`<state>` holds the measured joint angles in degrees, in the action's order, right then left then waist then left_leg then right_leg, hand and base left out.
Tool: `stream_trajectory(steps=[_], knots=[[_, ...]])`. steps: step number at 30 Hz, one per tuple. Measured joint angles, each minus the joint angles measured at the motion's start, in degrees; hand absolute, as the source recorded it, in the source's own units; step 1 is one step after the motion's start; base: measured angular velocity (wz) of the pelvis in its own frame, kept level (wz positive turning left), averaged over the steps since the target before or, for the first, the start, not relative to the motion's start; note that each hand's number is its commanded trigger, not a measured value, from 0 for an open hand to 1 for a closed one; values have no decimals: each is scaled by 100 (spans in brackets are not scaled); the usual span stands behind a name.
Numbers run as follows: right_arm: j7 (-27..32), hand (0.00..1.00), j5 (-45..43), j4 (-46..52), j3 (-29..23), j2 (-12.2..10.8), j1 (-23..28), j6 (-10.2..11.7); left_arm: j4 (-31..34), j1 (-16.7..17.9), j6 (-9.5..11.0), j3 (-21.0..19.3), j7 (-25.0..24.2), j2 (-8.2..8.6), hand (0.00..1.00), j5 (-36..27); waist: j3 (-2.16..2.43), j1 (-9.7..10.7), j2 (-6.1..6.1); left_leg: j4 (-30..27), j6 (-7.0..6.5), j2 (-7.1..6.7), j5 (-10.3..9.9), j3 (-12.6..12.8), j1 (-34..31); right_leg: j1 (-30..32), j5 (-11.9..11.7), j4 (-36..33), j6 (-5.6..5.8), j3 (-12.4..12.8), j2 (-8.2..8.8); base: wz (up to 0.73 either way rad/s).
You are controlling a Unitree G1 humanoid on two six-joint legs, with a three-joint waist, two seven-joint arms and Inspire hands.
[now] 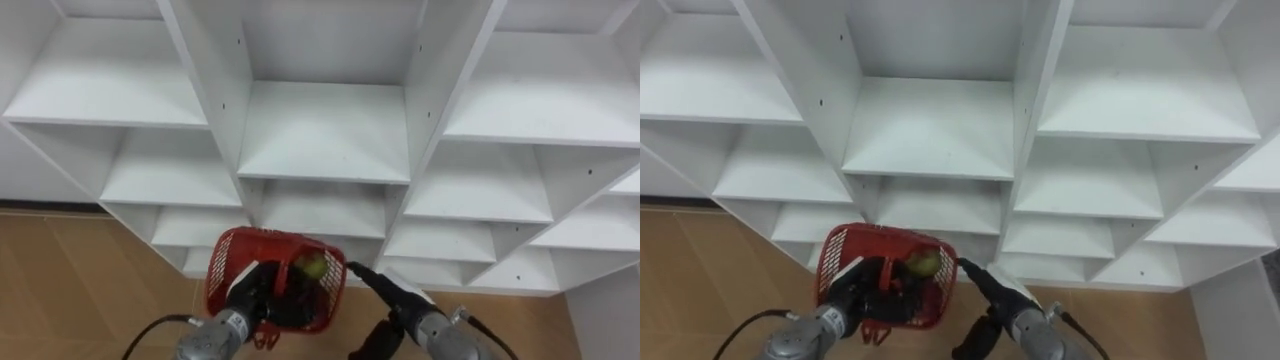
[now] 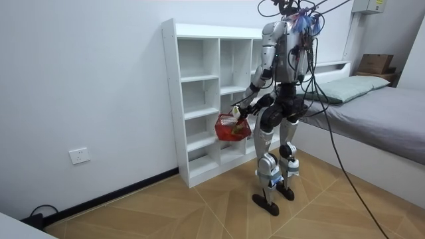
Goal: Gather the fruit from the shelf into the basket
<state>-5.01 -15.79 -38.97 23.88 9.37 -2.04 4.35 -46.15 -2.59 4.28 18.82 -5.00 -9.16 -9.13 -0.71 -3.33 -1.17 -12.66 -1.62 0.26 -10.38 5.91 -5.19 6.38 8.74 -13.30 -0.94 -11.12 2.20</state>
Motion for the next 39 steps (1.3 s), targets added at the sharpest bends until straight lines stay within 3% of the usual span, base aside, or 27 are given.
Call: stream_trajectory(steps=[5, 14, 20, 26, 31, 39], knots=[[142, 0, 337, 159, -374, 46, 272, 60, -250, 349, 1, -354, 283, -49, 100, 280, 55, 18, 2, 126, 0, 24, 0, -42, 245, -264, -9, 140, 13, -21, -9, 3], [284, 0, 994, 747, -837, 24, 953, 150, -555, 1030, 1, -817, 888, -25, 100, 497, 56, 164, 14, 308, 1, -3, -2, -99, 590, -612, 15, 275, 62, 2, -30, 2], [504, 0, 1077, 711, -1241, 13, 1275, 252, -1057, 1156, 32, -1197, 1233, 2, 100, 613, 47, 285, 42, 377, 2, -5, -3, -118, 721, -767, 11, 379, 67, -3, -44, 1], [813, 0, 1098, -507, -1691, 12, 1380, 391, -1283, 1361, 89, -1525, 1492, 5, 100, 742, 66, 305, 13, 441, 9, -7, -9, -118, 808, -847, 10, 466, 73, 2, -61, -1], [974, 0, 1233, -1391, -2078, 7, 1527, 373, -1367, 1502, 88, -1881, 1720, 40, 100, 748, 64, 299, 14, 459, 12, 6, -12, -14, 806, -841, 10, 465, 73, 50, -62, -6], [1080, 0, 1799, -2489, -2196, -26, 1505, 128, -1373, 1610, -114, -2194, 1801, 71, 100, 1223, 48, 312, -20, 520, 12, -1, -69, 19, 1084, -1028, 42, 469, 91, 171, -95, -5]])
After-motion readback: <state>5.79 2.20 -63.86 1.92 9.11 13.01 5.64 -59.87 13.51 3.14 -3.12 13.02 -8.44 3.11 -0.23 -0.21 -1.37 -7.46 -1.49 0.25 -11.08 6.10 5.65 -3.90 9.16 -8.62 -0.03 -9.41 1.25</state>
